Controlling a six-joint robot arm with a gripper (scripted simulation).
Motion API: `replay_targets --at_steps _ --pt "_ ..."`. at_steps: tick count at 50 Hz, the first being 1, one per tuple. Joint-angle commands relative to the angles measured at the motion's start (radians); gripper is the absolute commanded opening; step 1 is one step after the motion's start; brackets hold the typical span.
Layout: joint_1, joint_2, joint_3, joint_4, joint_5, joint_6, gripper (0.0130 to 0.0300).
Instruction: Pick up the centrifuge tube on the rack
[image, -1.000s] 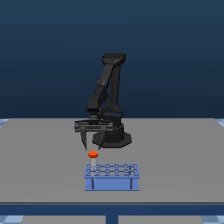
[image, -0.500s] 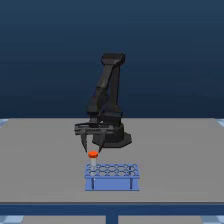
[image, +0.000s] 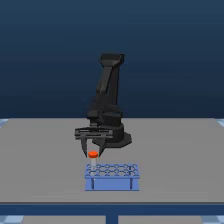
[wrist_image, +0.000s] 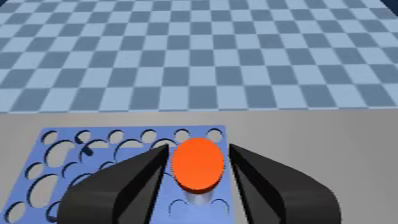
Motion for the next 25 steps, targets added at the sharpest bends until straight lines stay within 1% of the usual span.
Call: replay_targets --at_steps 1,8,22,23,25 --pt "0.000 0.007 0.004 0.027 -0.014 -0.041 0.0300" --pt "0.000 0.013 0.007 0.047 -0.019 -0.062 0.0300" --pt "0.000 0.014 0.007 0.050 -0.020 -0.066 0.0300" --pt "0.000 0.014 0.007 0.050 -0.020 -0.066 0.0130" --pt "0.000 0.014 0.007 0.050 -0.020 -0.066 0.0130"
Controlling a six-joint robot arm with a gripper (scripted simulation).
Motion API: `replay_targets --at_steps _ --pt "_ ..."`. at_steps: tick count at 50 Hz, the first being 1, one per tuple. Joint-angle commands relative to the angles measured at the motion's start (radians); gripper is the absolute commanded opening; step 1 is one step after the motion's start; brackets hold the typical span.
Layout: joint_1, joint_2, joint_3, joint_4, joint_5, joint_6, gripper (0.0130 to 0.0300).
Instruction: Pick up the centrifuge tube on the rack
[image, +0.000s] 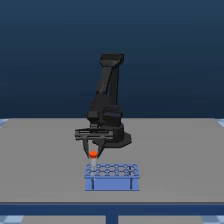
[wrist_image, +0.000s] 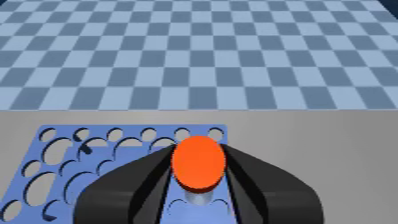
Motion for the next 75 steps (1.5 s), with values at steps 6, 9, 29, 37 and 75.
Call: replay_targets --at_steps 6,9,29,37,75 --pt "0.000 0.000 0.000 0.000 -0.001 -0.001 0.0130" --pt "0.000 0.000 0.000 0.000 -0.001 -0.001 0.0130" --pt "0.000 -0.005 -0.002 -0.015 0.003 0.014 0.0130" --pt "0.000 -0.014 -0.007 -0.045 0.011 0.046 0.0130" --pt "0.000 -0.104 -0.062 -0.450 0.070 0.473 0.0130"
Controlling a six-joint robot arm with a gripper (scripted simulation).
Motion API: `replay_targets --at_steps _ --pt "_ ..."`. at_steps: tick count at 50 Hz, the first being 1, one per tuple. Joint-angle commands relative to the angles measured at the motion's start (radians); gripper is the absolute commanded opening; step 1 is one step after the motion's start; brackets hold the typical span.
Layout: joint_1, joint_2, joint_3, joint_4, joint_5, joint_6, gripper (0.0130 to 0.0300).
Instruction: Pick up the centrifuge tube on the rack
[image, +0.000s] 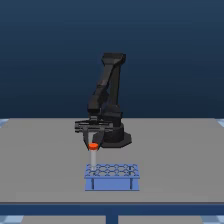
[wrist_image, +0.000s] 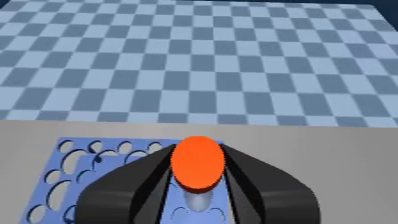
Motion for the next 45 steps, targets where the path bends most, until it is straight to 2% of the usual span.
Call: replay_targets --at_steps 1,20,33,45 --pt "0.000 -0.014 -0.012 -0.087 0.012 0.111 0.0130" --pt "0.000 -0.055 -0.049 -0.356 0.014 0.391 0.0130" --pt "0.000 -0.086 -0.085 -0.575 0.000 0.620 0.0130" --pt "0.000 -0.102 -0.107 -0.686 -0.013 0.737 0.0130"
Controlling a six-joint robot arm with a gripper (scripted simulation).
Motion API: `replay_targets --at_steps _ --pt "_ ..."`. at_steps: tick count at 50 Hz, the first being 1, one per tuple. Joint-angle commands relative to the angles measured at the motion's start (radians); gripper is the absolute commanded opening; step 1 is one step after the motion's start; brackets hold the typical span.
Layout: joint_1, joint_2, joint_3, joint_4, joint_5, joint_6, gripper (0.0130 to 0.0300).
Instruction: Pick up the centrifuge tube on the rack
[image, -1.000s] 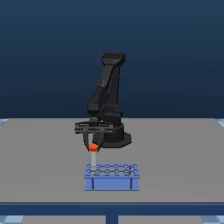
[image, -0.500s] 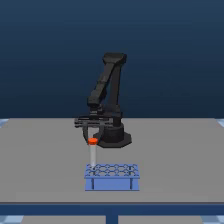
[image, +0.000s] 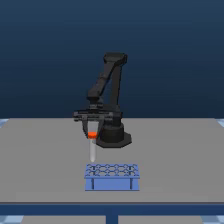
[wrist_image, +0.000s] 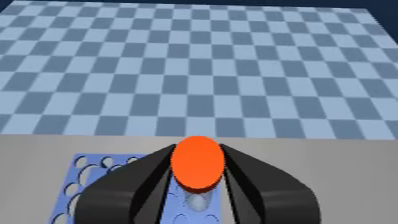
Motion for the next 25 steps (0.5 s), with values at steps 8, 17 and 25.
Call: replay_targets --at_steps 8,17,25 --pt "0.000 -0.016 -0.025 -0.115 -0.023 0.141 0.0130" --pt "0.000 -0.022 -0.035 -0.156 -0.031 0.184 0.0130" --pt "0.000 -0.025 -0.042 -0.180 -0.036 0.210 0.0130"
